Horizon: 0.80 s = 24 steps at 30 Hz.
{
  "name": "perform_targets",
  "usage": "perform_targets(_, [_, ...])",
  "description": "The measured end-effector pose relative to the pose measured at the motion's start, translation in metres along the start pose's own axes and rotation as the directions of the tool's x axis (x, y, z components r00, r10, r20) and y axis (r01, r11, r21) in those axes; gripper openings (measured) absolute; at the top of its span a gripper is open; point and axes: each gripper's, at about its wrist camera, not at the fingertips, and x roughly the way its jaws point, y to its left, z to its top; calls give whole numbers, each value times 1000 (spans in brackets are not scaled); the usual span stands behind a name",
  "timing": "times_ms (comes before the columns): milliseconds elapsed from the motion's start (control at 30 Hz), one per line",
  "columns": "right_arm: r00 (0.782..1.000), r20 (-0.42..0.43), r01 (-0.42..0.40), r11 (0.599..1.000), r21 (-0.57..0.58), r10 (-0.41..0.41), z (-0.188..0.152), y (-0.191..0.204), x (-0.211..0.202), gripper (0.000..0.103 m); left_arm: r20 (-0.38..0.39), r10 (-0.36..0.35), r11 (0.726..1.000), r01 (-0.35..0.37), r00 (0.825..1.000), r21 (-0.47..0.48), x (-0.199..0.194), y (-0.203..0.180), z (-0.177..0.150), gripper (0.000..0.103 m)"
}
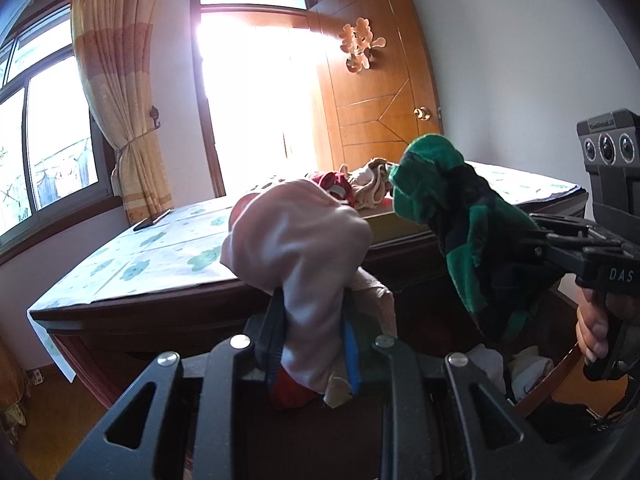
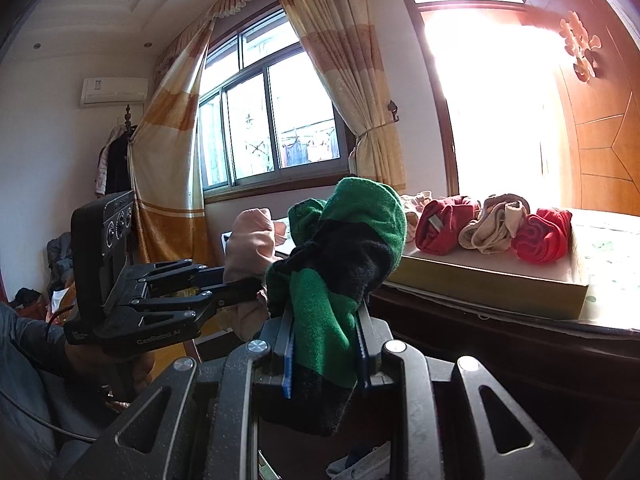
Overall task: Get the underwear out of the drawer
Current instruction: 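Carry both held garments over the cardboard tray with both tools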
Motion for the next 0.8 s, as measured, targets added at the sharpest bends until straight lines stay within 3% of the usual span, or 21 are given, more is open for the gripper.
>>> perform_targets(800, [998, 25, 63, 998, 13, -63, 22, -2, -13, 26, 42, -57, 997, 55, 997, 48, 1, -5, 46, 23])
